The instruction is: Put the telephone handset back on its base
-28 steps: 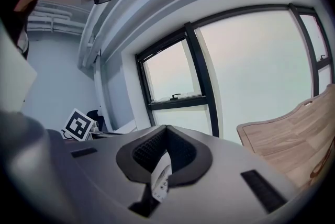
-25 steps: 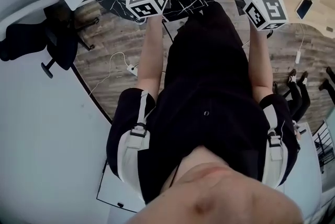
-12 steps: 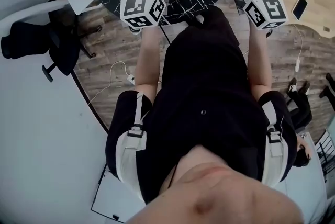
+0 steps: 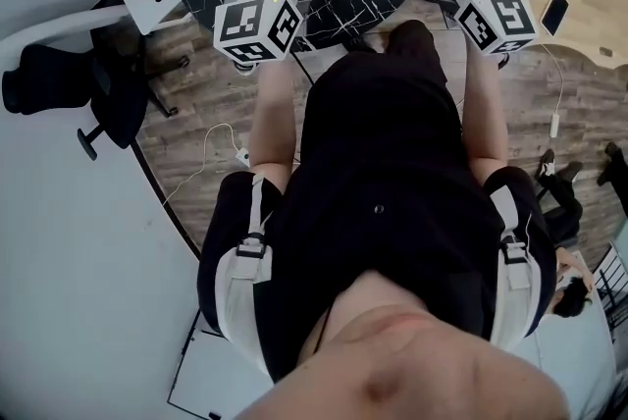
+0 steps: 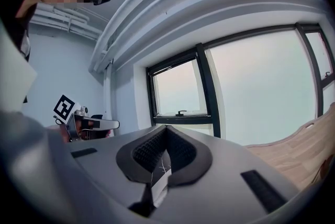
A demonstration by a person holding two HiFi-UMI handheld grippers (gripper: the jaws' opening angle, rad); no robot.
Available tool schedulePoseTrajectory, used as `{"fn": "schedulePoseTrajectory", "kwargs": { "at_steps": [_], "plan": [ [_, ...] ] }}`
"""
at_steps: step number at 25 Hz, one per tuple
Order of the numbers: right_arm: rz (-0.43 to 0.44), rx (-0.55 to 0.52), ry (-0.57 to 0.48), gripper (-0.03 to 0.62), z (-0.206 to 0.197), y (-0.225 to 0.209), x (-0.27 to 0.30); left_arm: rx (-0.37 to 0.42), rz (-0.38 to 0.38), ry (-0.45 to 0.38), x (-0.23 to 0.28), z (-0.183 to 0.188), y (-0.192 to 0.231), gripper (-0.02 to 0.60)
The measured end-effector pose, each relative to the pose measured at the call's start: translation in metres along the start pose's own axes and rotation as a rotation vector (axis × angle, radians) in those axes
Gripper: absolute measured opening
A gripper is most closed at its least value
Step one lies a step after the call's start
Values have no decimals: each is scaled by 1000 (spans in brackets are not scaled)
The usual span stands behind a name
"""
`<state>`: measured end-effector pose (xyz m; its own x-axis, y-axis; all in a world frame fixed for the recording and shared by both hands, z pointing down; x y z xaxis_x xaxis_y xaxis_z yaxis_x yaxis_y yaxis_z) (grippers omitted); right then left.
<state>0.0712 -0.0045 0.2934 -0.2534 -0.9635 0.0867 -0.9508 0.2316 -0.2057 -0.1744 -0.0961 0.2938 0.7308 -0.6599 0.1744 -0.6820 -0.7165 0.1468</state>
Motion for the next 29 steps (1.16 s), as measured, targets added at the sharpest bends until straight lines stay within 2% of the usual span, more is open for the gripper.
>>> {"fn": "schedulePoseTrajectory", "kwargs": {
  "at_steps": [29],
  "plan": [
    [-30, -6, -5, 29, 6, -9, -3, -1, -39, 22, 15, 1, 0, 15]
  ]
}}
Point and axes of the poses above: the fingertips, and each gripper's own axes: x forward along the fingers, y to its left, z out of its top, the point moved 6 cm from there along -x, backward along the fingers, and after that the axes turned 2 degrees about x, right-handed, at the moved point
